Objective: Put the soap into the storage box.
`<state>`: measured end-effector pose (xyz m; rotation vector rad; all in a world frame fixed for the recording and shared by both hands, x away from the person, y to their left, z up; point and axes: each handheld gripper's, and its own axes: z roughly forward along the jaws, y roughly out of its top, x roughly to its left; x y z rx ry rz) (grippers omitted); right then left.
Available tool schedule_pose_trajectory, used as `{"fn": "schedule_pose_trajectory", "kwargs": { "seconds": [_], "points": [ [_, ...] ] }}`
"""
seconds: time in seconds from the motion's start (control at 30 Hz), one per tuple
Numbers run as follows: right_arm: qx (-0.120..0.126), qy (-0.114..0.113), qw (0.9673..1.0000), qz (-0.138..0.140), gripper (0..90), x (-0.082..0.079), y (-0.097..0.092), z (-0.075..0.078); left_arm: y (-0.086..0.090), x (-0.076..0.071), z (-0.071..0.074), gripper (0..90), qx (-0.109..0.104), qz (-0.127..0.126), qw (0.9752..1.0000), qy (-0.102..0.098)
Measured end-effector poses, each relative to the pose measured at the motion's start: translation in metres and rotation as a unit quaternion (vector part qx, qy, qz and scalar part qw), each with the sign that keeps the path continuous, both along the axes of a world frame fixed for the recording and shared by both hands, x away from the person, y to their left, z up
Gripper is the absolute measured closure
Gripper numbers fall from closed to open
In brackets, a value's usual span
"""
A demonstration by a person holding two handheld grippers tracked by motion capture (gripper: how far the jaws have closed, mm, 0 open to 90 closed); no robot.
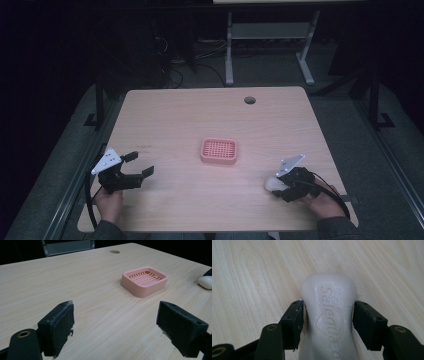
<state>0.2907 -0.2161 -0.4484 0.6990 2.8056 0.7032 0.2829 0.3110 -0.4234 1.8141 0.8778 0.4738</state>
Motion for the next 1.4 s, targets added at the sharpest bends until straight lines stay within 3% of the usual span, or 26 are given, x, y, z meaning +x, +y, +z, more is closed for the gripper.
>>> {"fn": "schedule_pose_trajectory", "kwargs": {
  "seconds": [0.13, 0.53, 1.4],
  "points": [
    [-0.007, 0.005, 1.0000, -0.003, 42.8, 0.000, 0.000, -0.003, 0.000, 0.000, 0.000, 14.0, 0.000, 0.000, 1.0000, 0.000],
    [0.006, 0.020, 0.9998, -0.007, 45.0, 0.002, -0.003, -0.003, 0.000, 0.000, 0.000, 14.1, 0.002, -0.002, 1.0000, -0.002],
    [0.037, 0.003, 0.9990, -0.025, 47.6, -0.002, -0.010, 0.008, 0.001, 0.000, 0.001, 14.1, 0.000, 0.000, 1.0000, -0.005]
  ]
}}
